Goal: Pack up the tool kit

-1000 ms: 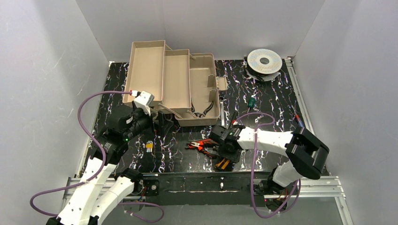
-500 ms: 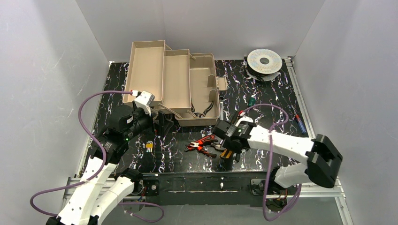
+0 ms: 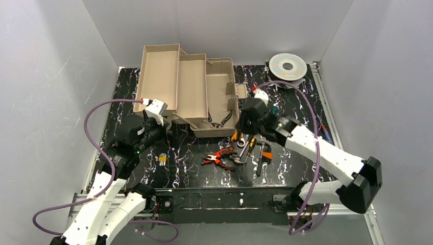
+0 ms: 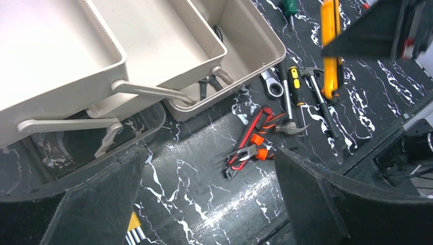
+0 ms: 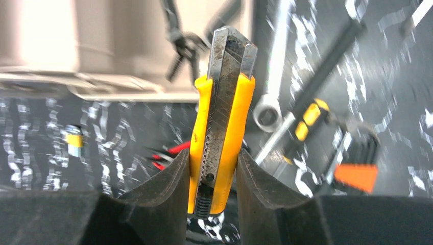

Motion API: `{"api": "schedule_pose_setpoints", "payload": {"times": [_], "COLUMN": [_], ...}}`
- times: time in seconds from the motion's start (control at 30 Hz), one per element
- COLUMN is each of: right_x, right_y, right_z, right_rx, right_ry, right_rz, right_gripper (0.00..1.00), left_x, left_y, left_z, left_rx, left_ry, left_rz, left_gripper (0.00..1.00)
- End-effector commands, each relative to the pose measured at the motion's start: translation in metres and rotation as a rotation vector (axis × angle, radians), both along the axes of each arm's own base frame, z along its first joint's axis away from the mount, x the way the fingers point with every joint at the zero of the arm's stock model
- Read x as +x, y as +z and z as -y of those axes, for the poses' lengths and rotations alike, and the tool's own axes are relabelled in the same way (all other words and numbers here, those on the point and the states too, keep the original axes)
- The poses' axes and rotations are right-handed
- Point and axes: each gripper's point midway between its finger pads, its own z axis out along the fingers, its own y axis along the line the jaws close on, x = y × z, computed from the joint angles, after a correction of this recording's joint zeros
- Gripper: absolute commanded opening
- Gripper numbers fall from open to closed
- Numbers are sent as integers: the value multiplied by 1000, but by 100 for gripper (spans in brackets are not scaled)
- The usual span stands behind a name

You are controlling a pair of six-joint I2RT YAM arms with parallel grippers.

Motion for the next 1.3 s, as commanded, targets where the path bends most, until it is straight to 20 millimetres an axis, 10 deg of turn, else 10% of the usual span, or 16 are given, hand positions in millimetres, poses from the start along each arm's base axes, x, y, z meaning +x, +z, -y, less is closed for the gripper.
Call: {"api": "schedule_pose_setpoints", "payload": {"times": [0.0, 0.33, 0.77, 1.0, 1.27], "right_x": [48, 104, 127, 158, 155], "right_y": [86, 77, 132, 123, 148], "right_z": [-57, -120, -191, -189, -131], "right_rx": [128, 10, 151, 186, 208], "right_ry": [258, 483, 711, 615, 531], "right_rz": [236, 151, 283, 217, 245], "right_gripper": [27, 25, 30, 77, 89], "left_x": [0, -1, 2, 3, 7], "left_y": [2, 4, 1, -1, -8], "left_z": [-8, -10, -17, -19, -20], "left_rx": [14, 23, 53, 67, 80], "left_ry": [36, 32, 63, 70, 86], "left_rz": [37, 63, 70, 66, 44], "left_gripper": [98, 98, 98, 98, 98]}}
